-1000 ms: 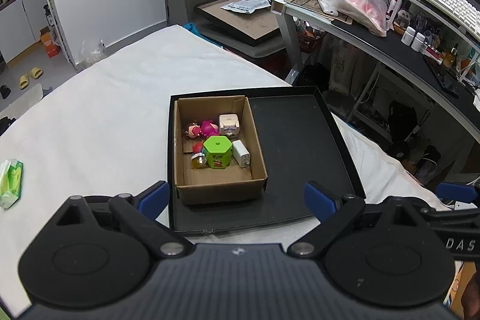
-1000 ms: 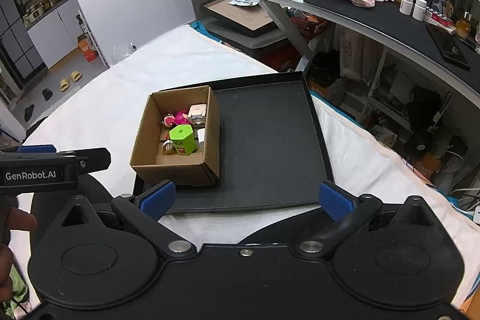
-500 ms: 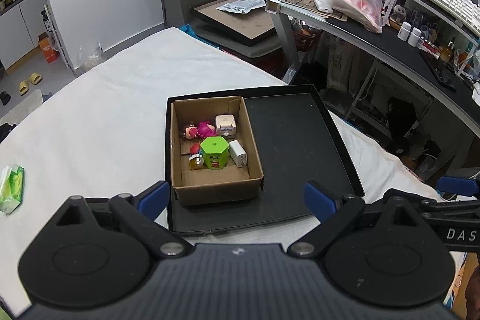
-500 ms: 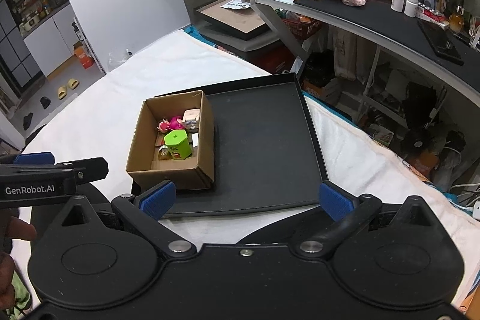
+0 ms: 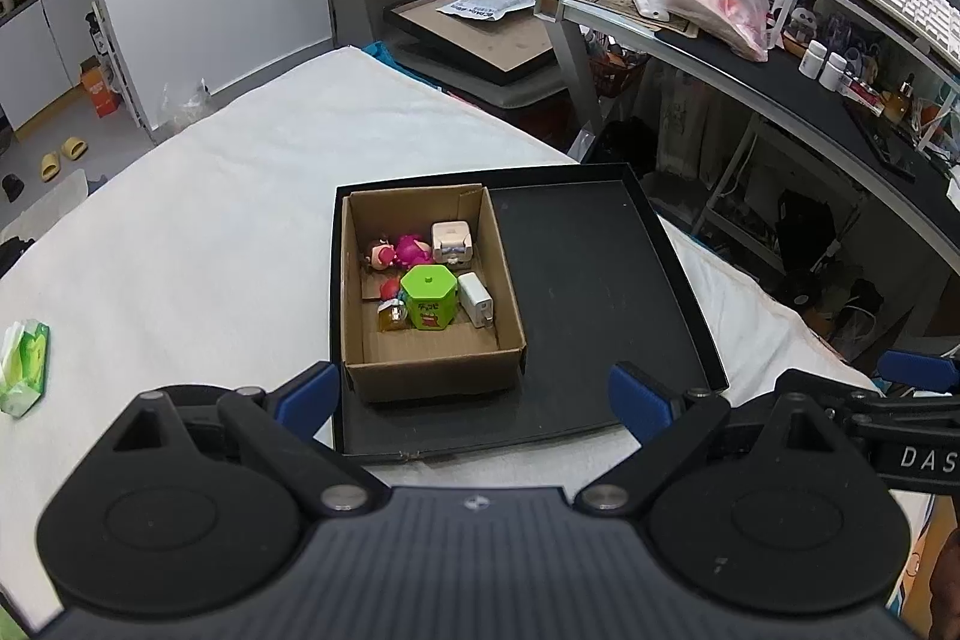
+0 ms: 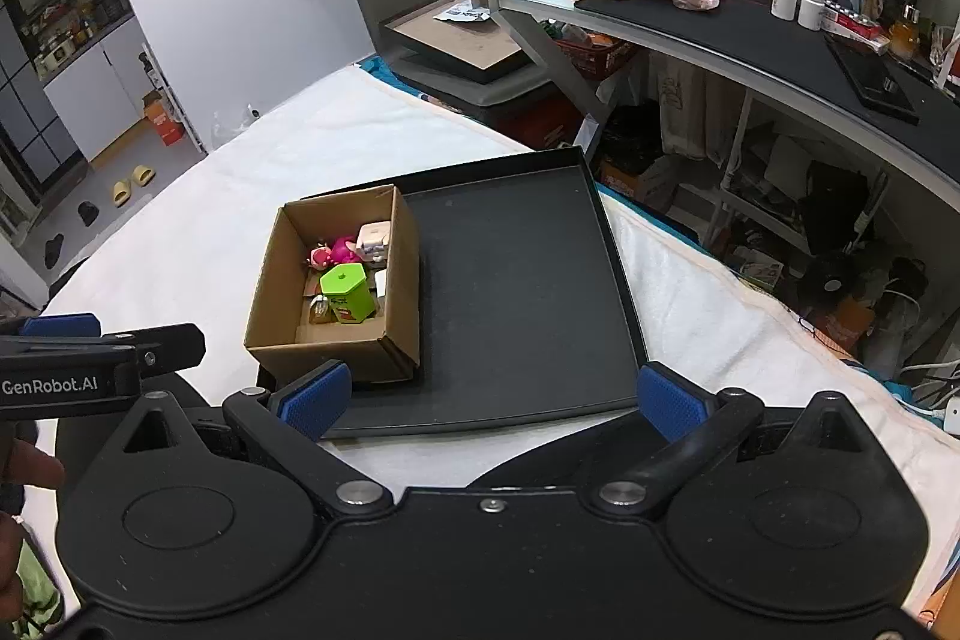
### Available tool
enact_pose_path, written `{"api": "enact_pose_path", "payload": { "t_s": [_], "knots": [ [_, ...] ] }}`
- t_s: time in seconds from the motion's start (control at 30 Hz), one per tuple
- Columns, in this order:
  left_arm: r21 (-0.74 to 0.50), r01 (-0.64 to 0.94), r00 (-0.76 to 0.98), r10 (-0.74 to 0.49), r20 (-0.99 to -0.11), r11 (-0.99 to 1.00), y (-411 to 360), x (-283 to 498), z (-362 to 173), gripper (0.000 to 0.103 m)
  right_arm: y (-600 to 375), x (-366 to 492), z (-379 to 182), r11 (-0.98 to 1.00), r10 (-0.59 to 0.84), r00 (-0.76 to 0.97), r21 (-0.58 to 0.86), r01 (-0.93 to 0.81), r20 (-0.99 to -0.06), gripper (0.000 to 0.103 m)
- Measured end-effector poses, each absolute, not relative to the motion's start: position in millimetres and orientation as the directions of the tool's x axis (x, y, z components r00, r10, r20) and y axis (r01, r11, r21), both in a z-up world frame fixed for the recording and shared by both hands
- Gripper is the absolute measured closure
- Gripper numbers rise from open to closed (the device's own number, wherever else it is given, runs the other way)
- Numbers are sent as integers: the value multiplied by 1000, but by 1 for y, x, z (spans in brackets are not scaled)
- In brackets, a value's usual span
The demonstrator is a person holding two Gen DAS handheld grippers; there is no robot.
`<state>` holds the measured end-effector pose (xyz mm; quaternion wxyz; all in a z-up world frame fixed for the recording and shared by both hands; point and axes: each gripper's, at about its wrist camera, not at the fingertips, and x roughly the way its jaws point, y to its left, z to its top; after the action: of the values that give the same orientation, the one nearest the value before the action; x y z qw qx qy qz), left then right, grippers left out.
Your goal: Organize rigid objects
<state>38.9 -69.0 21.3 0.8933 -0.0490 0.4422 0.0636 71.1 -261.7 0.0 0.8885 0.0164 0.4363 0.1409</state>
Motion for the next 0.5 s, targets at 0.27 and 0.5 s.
{"api": "enact_pose_path", "payload": {
  "t_s": [0.27,0.5],
  "knots": [
    [-36,-166,604,73,-794,985,-66,40,21,7,-263,74,-1,958,270,577,158,-237,-771,0],
    [-45,-155,601,58,-797,987,-57,47,16,7,-257,76,-2,962,254,578,138,-238,-776,0]
  ]
}}
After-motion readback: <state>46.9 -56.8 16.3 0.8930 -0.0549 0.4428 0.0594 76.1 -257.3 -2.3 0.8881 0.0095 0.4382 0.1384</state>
